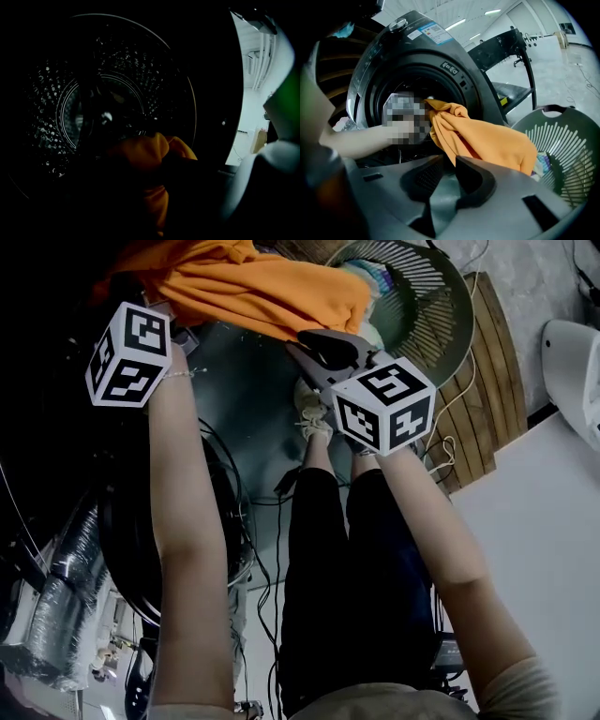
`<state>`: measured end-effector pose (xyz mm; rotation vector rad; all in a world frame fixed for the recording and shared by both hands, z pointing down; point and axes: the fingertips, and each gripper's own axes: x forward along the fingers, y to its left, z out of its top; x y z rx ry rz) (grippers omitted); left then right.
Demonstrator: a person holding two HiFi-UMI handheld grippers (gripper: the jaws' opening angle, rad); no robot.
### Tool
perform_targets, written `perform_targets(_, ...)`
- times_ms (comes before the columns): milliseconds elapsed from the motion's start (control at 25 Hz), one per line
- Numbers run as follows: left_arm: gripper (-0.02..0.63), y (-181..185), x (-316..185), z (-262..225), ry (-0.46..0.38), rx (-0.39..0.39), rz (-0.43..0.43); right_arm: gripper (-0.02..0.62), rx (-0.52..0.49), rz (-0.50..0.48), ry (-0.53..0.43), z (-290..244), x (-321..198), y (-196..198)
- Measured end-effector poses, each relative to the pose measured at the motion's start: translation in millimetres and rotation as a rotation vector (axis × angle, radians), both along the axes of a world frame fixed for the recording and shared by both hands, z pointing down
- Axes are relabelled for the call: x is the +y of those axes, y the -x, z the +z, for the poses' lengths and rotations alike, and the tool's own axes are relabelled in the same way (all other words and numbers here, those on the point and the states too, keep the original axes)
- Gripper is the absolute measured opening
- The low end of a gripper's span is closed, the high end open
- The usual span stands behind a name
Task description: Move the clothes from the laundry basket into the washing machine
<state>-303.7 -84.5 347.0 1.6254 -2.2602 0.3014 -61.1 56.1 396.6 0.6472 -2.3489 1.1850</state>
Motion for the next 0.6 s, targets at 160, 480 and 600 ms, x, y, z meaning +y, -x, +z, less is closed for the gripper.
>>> perform_targets(160,0.24,-1.3,-0.3,26.0,0.001,0.152,-0.069,0.089,-0.008,0.007,-0.001,-4.7,-1.8,-2.8)
perform_targets(480,0.386,-35.8,52.1,36.6,0.036,0.337,-0.058,0.089,0.001,0.012,0.011,-6.3,2.5,-8.7)
perform_targets(600,0.399,-59.4,76.5,50.9,0.095,0.374,-0.041,0.089,0.005,0.026,0.023,-4.0,6.3,-15.7)
